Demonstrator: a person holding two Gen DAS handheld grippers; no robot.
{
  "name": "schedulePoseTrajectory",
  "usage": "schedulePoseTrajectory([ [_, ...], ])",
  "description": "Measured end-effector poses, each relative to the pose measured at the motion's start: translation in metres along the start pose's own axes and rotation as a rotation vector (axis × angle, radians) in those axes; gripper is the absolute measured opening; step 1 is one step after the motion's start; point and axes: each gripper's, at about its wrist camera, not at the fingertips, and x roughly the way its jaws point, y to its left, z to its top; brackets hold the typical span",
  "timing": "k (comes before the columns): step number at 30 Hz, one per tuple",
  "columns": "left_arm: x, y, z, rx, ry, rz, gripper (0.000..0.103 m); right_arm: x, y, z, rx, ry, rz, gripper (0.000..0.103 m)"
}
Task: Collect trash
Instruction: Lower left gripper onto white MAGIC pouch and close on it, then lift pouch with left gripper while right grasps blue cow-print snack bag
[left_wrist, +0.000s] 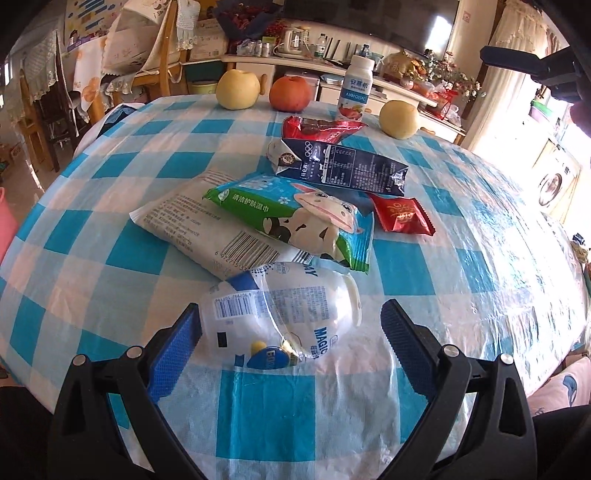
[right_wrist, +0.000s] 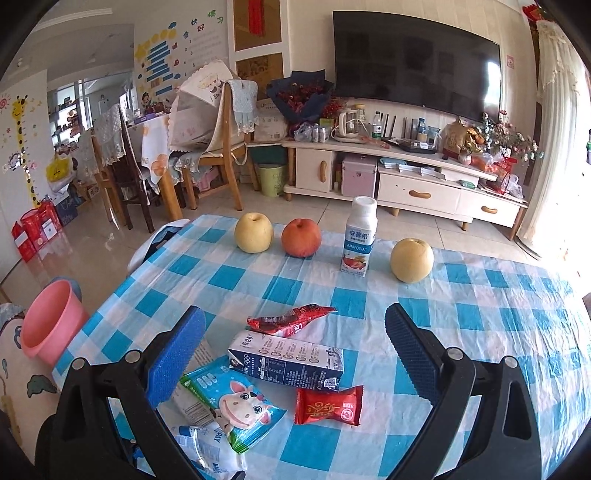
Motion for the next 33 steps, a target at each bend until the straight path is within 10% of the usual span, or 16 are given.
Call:
schedulePoseTrajectory([
  [19, 0.015, 0.019, 0.001, -0.036, -0.016, -0.051, 0.093, 0.028, 0.009, -0.021, -0.073, 0.189, 0.059, 0.097],
  [33, -0.005, 0.055, 0.008, -0.041, -0.062, -0.083, 0.093, 0.079, 0.028, -0.064, -0.021, 0.487, 0.288, 0.097],
])
